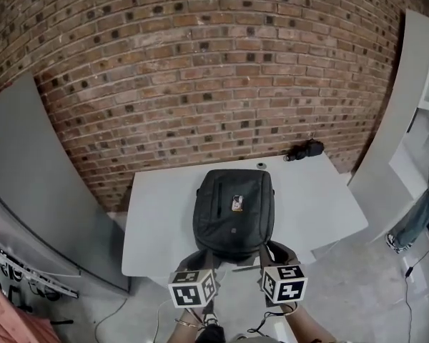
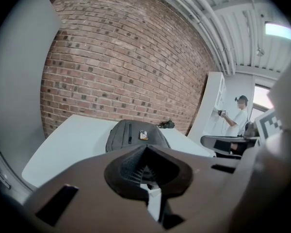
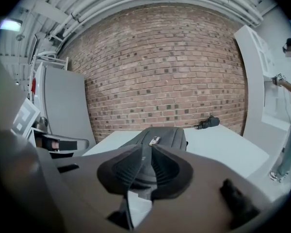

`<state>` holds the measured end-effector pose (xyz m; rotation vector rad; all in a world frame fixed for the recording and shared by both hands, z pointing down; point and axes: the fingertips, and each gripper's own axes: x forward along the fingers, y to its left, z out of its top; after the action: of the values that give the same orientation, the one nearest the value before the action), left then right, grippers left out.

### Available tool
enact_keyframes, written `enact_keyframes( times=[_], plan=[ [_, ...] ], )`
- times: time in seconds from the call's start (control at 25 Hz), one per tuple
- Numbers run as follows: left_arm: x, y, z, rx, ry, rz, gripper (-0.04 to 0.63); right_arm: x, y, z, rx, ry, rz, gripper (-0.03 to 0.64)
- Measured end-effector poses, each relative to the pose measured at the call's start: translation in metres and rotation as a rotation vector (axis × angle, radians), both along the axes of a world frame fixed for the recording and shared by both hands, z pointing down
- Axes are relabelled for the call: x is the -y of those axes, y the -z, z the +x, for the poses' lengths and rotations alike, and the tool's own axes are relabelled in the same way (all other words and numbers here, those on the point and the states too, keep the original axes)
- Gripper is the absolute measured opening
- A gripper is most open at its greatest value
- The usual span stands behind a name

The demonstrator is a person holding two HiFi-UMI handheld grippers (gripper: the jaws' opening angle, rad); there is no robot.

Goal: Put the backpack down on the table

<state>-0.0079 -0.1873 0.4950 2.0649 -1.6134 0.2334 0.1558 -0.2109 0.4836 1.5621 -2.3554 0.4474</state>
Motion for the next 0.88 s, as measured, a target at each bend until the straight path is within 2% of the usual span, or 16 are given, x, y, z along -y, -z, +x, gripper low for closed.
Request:
enact_keyframes(
  times=[0.28,0.6,0.88],
  plan=[
    [0.005,0.021,0.003,-0.011,-0.004,0.044,0.012,0.004,0.017,0.013,0.050,-0.043,0.033,0.048],
    [0.014,0.026,0.008,0.007,-0.020,0.050,0.012,0.005,0.014,0.020,0.075,-0.074,0.028,0.041],
    [0.016,0.026,0.005,0.027,-0.024,0.049,0.012,0.003,0.011,0.023,0.013,-0.077,0.028,0.031]
  ],
)
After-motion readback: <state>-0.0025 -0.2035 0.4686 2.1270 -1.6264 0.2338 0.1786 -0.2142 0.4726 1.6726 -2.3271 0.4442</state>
